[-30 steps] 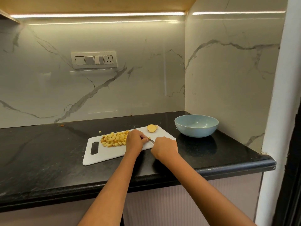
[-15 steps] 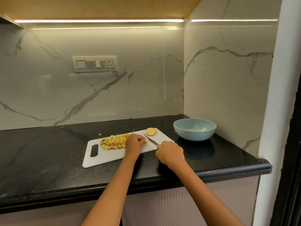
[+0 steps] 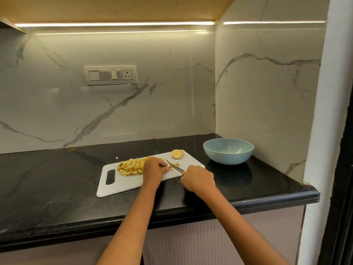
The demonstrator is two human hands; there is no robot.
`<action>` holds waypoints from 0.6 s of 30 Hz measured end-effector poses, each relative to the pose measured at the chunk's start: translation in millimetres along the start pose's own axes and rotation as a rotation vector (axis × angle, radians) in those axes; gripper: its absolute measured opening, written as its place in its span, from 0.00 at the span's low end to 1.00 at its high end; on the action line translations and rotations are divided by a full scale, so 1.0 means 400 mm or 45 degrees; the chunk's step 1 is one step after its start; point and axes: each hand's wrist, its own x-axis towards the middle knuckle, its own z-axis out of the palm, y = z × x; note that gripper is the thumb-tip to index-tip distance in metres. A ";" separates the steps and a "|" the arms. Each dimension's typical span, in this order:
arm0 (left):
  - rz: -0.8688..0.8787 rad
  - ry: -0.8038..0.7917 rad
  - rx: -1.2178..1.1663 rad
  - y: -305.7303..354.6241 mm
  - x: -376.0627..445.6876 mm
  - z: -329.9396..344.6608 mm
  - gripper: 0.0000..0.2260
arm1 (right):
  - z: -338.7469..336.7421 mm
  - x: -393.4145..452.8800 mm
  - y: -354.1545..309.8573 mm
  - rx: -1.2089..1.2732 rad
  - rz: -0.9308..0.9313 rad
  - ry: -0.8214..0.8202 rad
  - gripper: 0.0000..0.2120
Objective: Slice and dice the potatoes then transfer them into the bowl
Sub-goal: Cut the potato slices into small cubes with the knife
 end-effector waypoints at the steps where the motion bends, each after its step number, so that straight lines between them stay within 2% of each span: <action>1: 0.008 -0.005 0.010 0.001 0.000 0.000 0.06 | -0.001 0.001 0.000 -0.002 0.001 -0.003 0.13; 8: 0.023 -0.031 0.061 0.005 0.004 0.004 0.06 | -0.008 0.011 -0.009 0.026 0.014 -0.102 0.14; 13: 0.011 -0.063 0.094 0.004 0.014 0.003 0.05 | -0.013 0.026 -0.040 -0.008 0.022 -0.157 0.18; 18: 0.038 -0.039 0.086 0.005 0.006 0.010 0.04 | 0.014 0.002 -0.043 -0.227 -0.089 -0.050 0.14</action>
